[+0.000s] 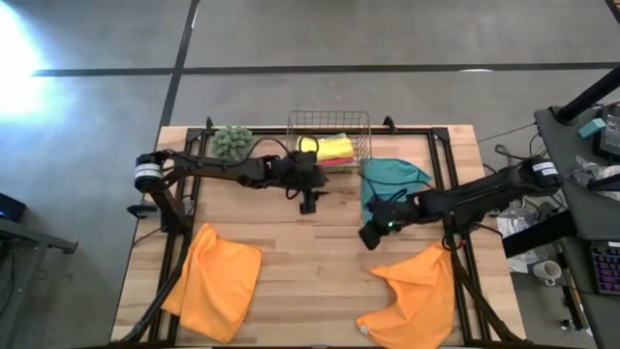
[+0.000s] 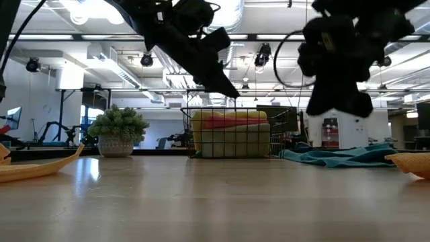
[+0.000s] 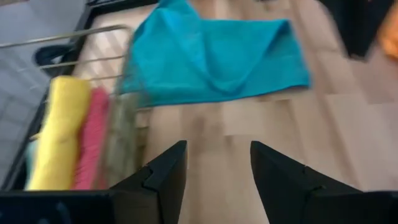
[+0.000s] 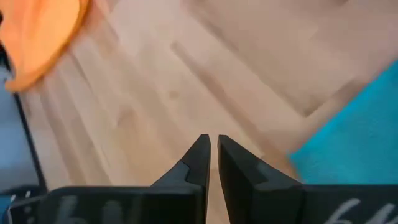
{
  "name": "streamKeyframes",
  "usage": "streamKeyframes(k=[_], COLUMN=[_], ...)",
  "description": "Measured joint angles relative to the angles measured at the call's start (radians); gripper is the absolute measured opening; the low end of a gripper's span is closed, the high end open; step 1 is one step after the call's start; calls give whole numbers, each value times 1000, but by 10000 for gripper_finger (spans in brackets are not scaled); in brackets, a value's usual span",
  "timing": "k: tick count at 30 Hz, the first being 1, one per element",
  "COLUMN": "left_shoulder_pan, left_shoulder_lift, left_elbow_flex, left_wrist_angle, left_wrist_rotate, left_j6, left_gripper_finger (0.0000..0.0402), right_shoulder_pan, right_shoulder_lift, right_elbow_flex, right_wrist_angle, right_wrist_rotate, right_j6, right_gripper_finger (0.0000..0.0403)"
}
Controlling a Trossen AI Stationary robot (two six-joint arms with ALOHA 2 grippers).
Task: Fold microfiber towels
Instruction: Fold the blue towel
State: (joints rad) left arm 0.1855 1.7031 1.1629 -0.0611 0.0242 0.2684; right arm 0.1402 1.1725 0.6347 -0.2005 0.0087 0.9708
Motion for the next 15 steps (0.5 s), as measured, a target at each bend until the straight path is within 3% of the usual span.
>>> streamKeyframes(k=[6,15], left_shoulder_pan=[-76,-142], left_shoulder_lift=[6,103], left_elbow_flex=[0,15], left_wrist_angle=[95,292], left_wrist_rotate=[0,0], left_j6=[-1,-2], left_gripper_finger=[162,162], right_shoulder_pan=[-1,-3], right_shoulder_lift=[-116,-163], right_elbow_flex=[63,281], right_wrist_angle=[-186,-554], right_wrist_rotate=[131,357], right_j6=[-3,-3], right_gripper_finger=[22,22])
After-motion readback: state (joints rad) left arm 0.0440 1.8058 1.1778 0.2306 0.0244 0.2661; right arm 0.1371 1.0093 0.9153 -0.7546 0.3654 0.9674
